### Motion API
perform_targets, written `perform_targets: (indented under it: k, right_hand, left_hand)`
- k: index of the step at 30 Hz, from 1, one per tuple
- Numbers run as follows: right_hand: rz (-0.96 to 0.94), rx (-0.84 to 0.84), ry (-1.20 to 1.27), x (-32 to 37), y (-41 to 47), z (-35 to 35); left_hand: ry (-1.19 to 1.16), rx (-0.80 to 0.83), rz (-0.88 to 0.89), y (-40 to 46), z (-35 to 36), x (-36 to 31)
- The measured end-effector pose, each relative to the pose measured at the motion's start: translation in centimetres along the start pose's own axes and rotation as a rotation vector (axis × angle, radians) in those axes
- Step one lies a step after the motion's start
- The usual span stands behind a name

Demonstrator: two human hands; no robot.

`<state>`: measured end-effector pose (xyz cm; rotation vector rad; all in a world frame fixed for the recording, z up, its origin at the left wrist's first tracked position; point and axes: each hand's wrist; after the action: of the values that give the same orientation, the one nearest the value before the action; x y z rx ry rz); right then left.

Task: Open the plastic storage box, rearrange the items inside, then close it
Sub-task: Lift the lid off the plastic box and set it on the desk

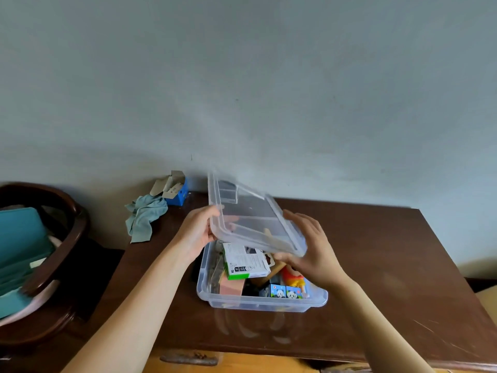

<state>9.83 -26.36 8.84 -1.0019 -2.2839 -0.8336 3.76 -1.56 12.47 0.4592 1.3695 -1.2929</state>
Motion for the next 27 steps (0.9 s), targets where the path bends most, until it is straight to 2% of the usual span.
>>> perform_targets:
  k: [2,5,7,10,13,14,17,21,27]
  right_hand:
    - [0.22,-0.064,0.137,-0.9,-0.4,0.2]
    - [0.617,-0.217,0.213,-2.7,-0.4,0.5]
    - [0.82,-0.236,0.306,-4.0,-0.7,0.3]
    - [0.862,-0.247,0.28,-5.4,-2.2,-0.1]
    - [0.946,-0.385,0.214,-7.3,-4.3,-0.9]
    - [0.986,-0.43,0.197,-8.1,-5.0,-1.3]
    - [1.098,-0.571,0.116,-11.0,-7.6,-3.4]
    - [1.172,-0.667,0.049,-14.5,-10.8,-6.0]
    - [1.267,-0.66,0.028,-20.3,-15.0,-9.4]
  left_hand:
    - [-0.002,0.034,0.032,0.0,-0.4,1.3]
    - [-0.071,0.106,0.028,0.7,-0.5,3.0]
    - [-0.095,0.174,-0.003,1.3,-0.1,3.7]
    - [-0.046,0.283,-0.059,2.0,1.6,4.6]
    - [0.025,0.423,-0.098,2.6,4.4,5.6]
    - [0.101,0.456,-0.093,2.8,5.5,5.9]
    - [0.57,0.451,0.041,3.4,9.1,7.8]
    - [0.942,0.405,0.179,4.1,14.1,11.1]
    - [1.155,0.535,0.028,5.1,21.7,15.2]
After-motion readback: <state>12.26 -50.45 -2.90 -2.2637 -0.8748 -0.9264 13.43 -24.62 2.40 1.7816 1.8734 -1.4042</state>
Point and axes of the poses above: each hand's wrist, its own y-axis towards the middle knuckle, its own z-axis out of the palm, x = y × z, and after that the axes turned 3 degrees about -x, right-handed
